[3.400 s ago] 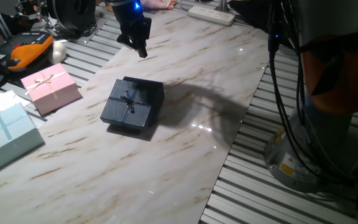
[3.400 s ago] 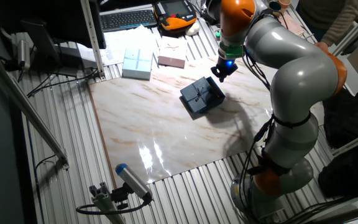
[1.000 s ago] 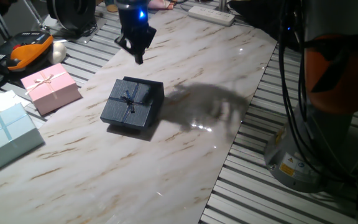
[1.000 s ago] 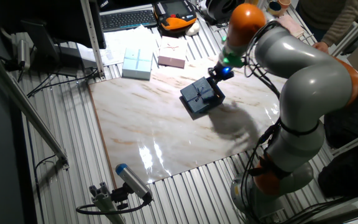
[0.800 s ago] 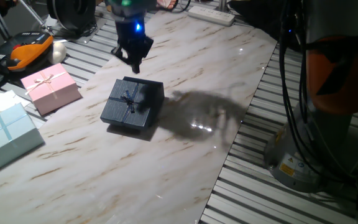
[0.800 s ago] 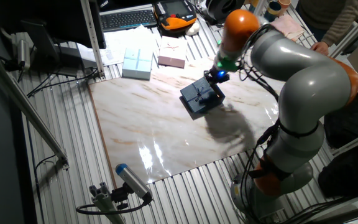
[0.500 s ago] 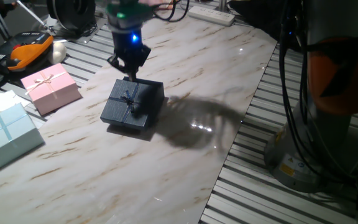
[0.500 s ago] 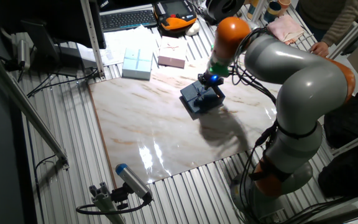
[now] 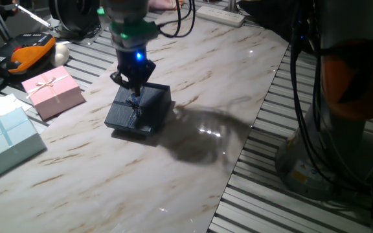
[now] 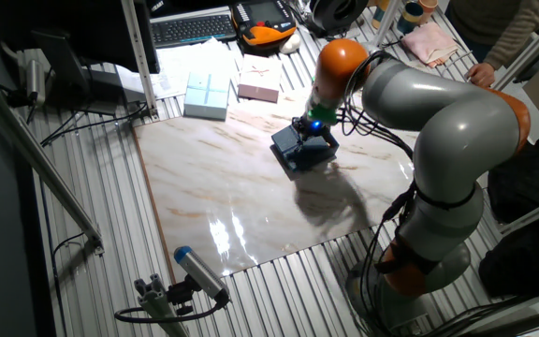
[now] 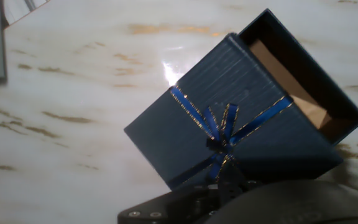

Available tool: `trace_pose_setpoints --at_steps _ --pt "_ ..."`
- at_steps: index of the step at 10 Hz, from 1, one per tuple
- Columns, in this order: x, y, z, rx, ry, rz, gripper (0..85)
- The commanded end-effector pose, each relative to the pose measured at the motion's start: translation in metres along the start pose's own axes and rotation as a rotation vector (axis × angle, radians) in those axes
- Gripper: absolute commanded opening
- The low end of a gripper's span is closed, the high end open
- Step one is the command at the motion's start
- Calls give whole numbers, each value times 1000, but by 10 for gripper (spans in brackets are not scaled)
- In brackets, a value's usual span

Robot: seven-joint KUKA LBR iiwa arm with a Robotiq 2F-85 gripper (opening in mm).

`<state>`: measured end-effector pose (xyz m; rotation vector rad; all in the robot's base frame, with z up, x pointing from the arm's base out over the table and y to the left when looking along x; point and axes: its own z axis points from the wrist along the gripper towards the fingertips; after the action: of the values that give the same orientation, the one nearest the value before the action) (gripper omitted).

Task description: Slide the outer casing onto the gift box

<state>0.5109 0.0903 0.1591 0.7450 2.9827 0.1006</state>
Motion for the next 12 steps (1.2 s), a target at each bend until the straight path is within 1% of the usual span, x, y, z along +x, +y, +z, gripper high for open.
trace_pose_setpoints --at_steps 1,2,3,4,5,7,8,9,10,12 --pt "4 2 4 2 -6 8 0" --pt "9 4 8 7 -17 16 0" --pt "10 5 11 3 -22 17 0" --pt "10 5 13 1 -23 14 0" --pt "10 4 13 15 -24 6 0" --pt "9 1 8 10 11 -33 0" --pt "8 -4 1 3 26 -41 0" --pt "9 -4 0 11 43 -64 0" --pt "9 -4 0 6 49 -80 0" --pt "9 -4 0 29 36 -120 0"
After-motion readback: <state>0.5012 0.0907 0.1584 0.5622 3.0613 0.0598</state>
